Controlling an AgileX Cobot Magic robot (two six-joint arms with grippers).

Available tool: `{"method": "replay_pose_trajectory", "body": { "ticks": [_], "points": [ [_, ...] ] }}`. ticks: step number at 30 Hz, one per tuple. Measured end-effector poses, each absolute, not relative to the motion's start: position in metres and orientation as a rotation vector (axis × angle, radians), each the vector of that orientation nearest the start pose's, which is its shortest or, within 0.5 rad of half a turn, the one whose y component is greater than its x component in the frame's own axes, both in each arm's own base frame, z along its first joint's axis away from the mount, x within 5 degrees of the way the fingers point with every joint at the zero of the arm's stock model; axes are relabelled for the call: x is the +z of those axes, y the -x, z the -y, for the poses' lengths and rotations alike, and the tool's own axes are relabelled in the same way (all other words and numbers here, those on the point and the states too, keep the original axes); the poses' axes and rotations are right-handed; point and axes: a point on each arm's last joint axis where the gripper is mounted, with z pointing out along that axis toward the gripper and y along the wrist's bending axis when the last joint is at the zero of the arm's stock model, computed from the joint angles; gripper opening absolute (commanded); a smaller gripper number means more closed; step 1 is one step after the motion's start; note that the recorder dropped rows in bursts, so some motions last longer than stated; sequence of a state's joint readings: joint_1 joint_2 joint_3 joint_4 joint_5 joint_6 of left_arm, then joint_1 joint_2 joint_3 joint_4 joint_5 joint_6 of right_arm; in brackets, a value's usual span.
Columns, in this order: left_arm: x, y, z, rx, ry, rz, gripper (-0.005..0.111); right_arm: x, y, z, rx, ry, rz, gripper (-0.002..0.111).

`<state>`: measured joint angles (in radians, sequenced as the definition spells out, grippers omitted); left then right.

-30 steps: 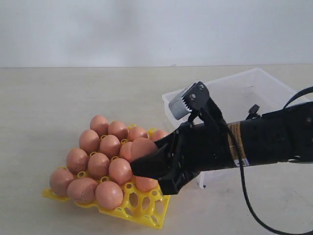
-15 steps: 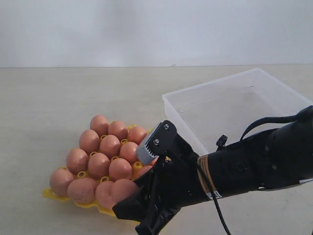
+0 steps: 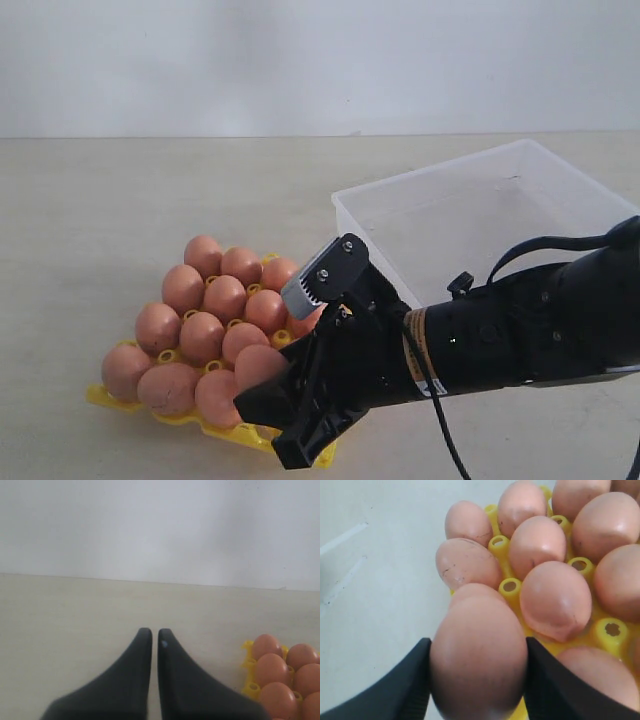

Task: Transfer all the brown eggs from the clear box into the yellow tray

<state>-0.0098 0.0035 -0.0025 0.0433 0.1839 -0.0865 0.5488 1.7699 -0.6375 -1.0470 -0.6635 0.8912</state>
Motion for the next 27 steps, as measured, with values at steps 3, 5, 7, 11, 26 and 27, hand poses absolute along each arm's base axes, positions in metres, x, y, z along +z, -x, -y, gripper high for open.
{"method": "replay_pose_trajectory", "body": {
  "ticks": [3, 5, 7, 11, 26, 27],
  "points": [
    [0.197, -0.056, 0.0, -0.034, 0.034, -1.668, 0.004, 0.138, -0.23, -0.197, 0.897, 0.964, -2.057, 0.051],
    [0.197, -0.056, 0.0, -0.034, 0.034, -1.668, 0.004, 0.138, -0.23, -0.197, 0.895, 0.968, -2.054, 0.056],
    [0.197, -0.056, 0.0, -0.034, 0.034, -1.668, 0.004, 0.138, -0.23, -0.197, 0.894, 0.97, -2.053, 0.059],
    [0.197, -0.056, 0.0, -0.034, 0.034, -1.668, 0.004, 0.138, -0.23, -0.197, 0.888, 0.976, -2.045, 0.059],
    [0.197, -0.056, 0.0, -0.034, 0.034, -1.668, 0.004, 0.197, -0.262, -0.165, 0.79, 0.477, -1.863, 0.001],
    [0.197, -0.056, 0.0, -0.034, 0.034, -1.668, 0.004, 0.217, -0.272, -0.143, 0.67, 0.367, -1.778, 0.001]
  ]
}}
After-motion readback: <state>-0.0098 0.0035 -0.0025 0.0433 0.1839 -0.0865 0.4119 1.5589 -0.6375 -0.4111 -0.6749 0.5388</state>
